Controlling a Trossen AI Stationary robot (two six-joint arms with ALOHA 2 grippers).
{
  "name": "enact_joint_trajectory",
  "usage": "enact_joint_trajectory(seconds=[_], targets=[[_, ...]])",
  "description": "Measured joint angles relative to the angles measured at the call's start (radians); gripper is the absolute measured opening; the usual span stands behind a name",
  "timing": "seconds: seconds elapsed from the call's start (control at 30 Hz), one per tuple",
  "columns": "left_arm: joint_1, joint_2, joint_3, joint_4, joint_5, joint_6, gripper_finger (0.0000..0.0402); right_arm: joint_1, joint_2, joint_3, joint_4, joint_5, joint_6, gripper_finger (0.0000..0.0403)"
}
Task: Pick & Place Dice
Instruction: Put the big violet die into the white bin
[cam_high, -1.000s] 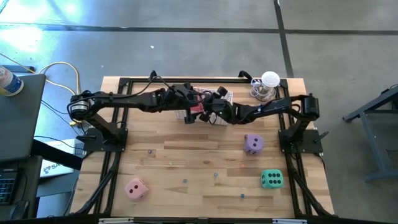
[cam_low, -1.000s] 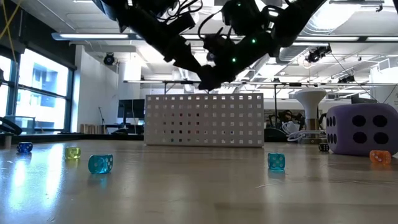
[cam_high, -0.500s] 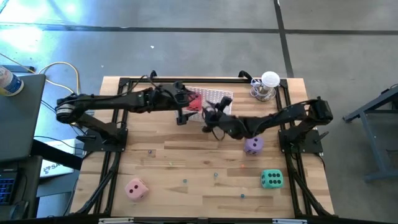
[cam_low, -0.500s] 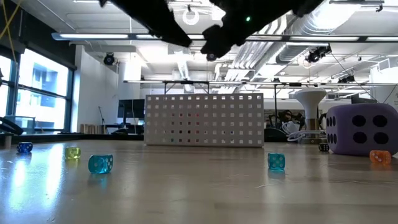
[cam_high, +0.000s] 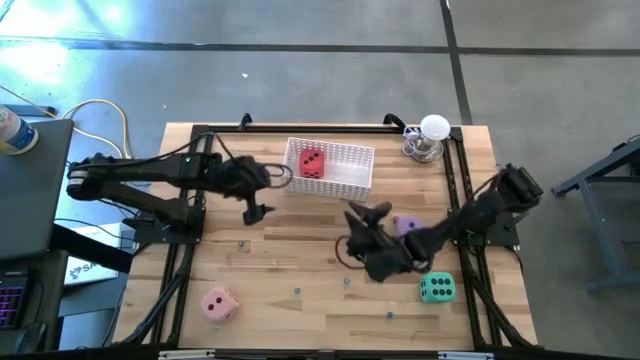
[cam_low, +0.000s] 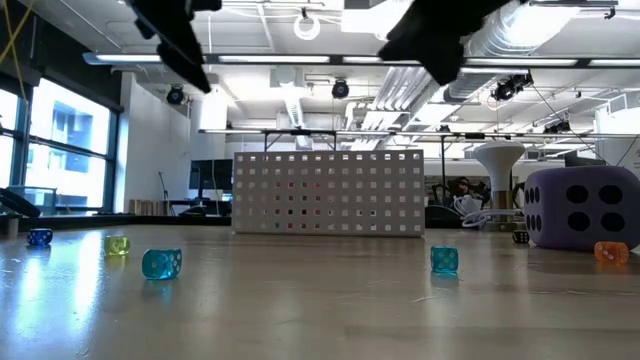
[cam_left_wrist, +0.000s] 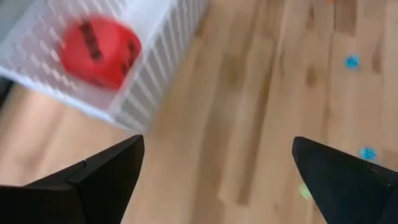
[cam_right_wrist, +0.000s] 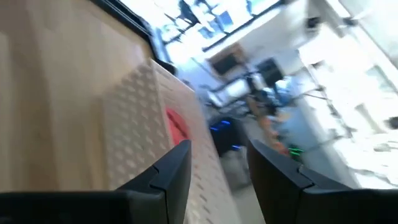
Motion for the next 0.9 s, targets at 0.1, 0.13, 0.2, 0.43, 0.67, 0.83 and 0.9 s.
enact_joint_trajectory(seconds=[0.1, 0.13, 0.2, 0.43, 0.67, 0.83, 0.9], targets=[[-0.057, 0.015, 0.000, -0.032, -0.001, -0.069, 0.0400, 0.052, 0.000, 0.000, -0.096, 0.097, 0.080, 0.0148], [-0.078, 0.022, 0.000, -0.029, -0.002, -0.081, 0.0400, 0.070, 0.000, 0.000, -0.113, 0.109, 0.105, 0.0148], [-0.118, 0.033, 0.000, -0.020, -0.006, -0.087, 0.0400, 0.106, 0.000, 0.000, -0.119, 0.078, 0.160, 0.0148], [-0.235, 0.079, 0.000, 0.027, -0.081, -0.089, 0.0400, 0.203, -0.034, 0.000, -0.209, -0.423, 0.452, 0.0148], [-0.300, 0.141, 0.000, 0.082, -0.112, -0.088, 0.0400, 0.209, -0.104, 0.000, -0.558, -0.910, 1.041, 0.0148], [-0.310, 0.178, 0.000, 0.086, -0.112, -0.088, 0.0400, 0.219, -0.098, 0.000, -0.701, -1.074, 1.390, 0.0148], [-0.310, 0.187, 0.000, 0.090, -0.112, -0.088, 0.0400, 0.227, -0.093, 0.000, -0.738, -1.130, 1.488, 0.0148]])
